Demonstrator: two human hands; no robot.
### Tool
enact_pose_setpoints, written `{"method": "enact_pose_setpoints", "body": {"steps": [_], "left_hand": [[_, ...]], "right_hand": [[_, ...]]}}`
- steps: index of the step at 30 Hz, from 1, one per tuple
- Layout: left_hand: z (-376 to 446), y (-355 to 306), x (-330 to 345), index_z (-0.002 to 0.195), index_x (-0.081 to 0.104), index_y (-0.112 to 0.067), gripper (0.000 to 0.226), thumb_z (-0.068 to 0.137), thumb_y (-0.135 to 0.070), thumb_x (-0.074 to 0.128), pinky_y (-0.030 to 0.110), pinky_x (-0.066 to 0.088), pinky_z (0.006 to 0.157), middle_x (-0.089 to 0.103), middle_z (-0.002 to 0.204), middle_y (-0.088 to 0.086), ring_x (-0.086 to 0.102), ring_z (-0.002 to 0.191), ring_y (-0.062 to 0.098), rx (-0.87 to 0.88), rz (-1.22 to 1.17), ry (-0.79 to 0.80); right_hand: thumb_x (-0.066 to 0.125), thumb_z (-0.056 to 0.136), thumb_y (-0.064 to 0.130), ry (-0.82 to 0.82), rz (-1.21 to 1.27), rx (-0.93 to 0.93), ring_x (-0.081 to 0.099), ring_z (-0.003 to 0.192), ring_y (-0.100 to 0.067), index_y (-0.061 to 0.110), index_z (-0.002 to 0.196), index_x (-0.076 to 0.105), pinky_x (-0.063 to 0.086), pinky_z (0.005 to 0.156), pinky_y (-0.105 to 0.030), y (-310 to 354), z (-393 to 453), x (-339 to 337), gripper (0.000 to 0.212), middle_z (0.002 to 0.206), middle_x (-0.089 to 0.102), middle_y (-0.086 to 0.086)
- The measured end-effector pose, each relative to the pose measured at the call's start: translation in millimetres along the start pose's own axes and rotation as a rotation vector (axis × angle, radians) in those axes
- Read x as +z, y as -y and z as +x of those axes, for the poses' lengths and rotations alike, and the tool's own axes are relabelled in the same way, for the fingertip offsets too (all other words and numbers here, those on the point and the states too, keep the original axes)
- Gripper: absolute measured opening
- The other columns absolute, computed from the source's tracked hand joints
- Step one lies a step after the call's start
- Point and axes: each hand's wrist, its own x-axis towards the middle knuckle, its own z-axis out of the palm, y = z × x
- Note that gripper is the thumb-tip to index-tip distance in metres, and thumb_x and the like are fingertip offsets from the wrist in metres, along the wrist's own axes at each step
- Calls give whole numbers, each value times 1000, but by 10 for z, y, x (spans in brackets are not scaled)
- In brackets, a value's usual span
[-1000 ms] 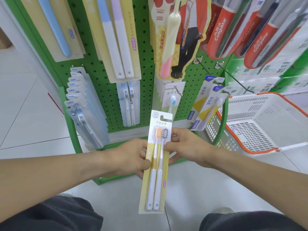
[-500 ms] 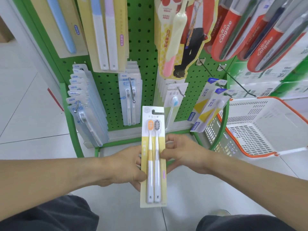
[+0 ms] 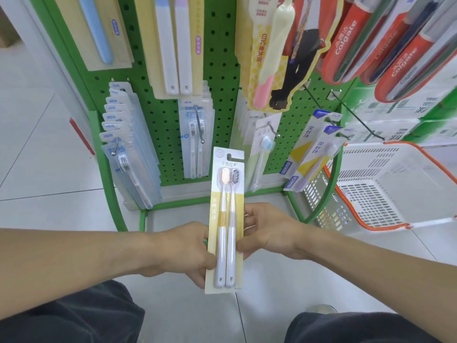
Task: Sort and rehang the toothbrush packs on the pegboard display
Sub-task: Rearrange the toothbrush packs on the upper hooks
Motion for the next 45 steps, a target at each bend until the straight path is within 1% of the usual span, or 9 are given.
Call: {"method": "enact_pose_setpoints", "body": {"steps": [3,11,17,27,31,36,39,41,45], "left_hand": [[-21,-123,-67,108,72,-15,27,83,-5,69,40,63,81,79,98,7,76,91,27,98,-104,-117],[-111,-199,-145,113,67,-7,17,97,-6,64,32,62,59,79,91,10,77,74,24,186,-185,-273],[-96,-245,-136,105,71,-11,12,99,-18,63,38,64,67,79,89,10,77,80,30,146,-174,-348],[-104,-326,-175,97,74,-4,10,94,-4,64,36,64,65,79,83,10,77,74,26,209,-165,-460],[-110,-362,-199,90,74,-5,10,92,-2,66,34,64,61,78,79,8,77,70,24,235,-146,-544],[-102,-377,-238,86,73,-10,13,91,-2,65,31,63,59,78,76,5,76,68,21,239,-169,-613],[-101,-381,-231,85,72,-11,14,92,-1,65,28,61,56,78,74,4,76,65,20,252,-201,-619],[-100,-390,-240,88,73,-9,12,92,-1,65,27,60,54,78,75,5,76,65,20,262,-224,-615],[-102,-408,-267,91,73,-8,12,94,-2,63,24,59,53,78,77,5,76,66,21,265,-244,-572]], "right_hand": [[68,77,-20,87,-84,12,68,86,-27,4,122,67,61,81,-46,30,-6,0,52,111,70,-29],[58,91,-13,186,-38,11,71,90,-25,1,124,66,62,83,-44,173,-57,2,37,112,74,-20],[68,96,4,174,-31,-12,73,90,-23,5,123,67,63,81,-43,211,-100,51,28,105,76,-12],[72,92,3,135,-132,-22,72,89,-23,3,119,67,61,87,-50,229,-79,38,28,110,75,-16],[75,89,3,198,-108,3,71,106,-34,4,122,67,60,91,-49,219,-89,27,34,118,72,-18],[77,86,-4,254,-128,24,74,88,-20,3,120,69,63,79,-35,196,-118,42,35,108,76,-11],[79,81,-6,259,-213,-2,73,98,-33,3,119,68,61,88,-46,200,-117,33,40,114,74,-17],[79,75,-3,228,-282,-13,72,92,-25,4,111,68,61,87,-46,200,-109,56,38,102,75,-12],[76,74,-4,149,-374,-5,53,65,-11,4,98,64,47,62,-23,211,-112,104,29,72,58,6]]}}
